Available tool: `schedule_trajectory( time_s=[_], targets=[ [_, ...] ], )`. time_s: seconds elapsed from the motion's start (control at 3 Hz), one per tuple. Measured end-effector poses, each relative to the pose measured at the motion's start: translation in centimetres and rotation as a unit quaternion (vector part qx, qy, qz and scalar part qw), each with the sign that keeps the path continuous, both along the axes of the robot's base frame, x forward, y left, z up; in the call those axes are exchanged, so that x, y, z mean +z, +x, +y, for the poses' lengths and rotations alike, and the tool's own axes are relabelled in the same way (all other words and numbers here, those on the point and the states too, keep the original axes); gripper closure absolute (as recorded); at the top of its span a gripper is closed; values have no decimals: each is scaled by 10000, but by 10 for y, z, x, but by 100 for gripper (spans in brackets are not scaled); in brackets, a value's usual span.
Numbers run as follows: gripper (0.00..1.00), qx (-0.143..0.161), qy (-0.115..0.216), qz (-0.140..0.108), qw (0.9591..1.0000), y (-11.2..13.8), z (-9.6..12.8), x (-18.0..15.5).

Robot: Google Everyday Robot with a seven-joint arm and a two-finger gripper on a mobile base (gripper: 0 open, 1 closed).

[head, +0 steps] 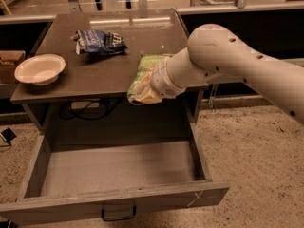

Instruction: Place green jalapeno chip bag into top drawer

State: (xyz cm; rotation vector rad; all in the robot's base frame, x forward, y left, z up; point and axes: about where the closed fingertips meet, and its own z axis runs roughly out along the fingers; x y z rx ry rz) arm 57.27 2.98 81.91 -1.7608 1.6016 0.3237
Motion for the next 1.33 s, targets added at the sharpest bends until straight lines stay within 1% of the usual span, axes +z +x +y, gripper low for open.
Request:
schedule_trajectory(
  time_s=[0.33,0.67,1.0,1.33],
  targets=[
    [100,226,666,-166,9974,-7,-7,35],
    [100,595,1292,-398,9890,-20,-20,85],
    [100,1008,1637,-615,9794,-46,-34,141],
    [100,1297,1640,-793,9747,-81,-49,195]
  ],
)
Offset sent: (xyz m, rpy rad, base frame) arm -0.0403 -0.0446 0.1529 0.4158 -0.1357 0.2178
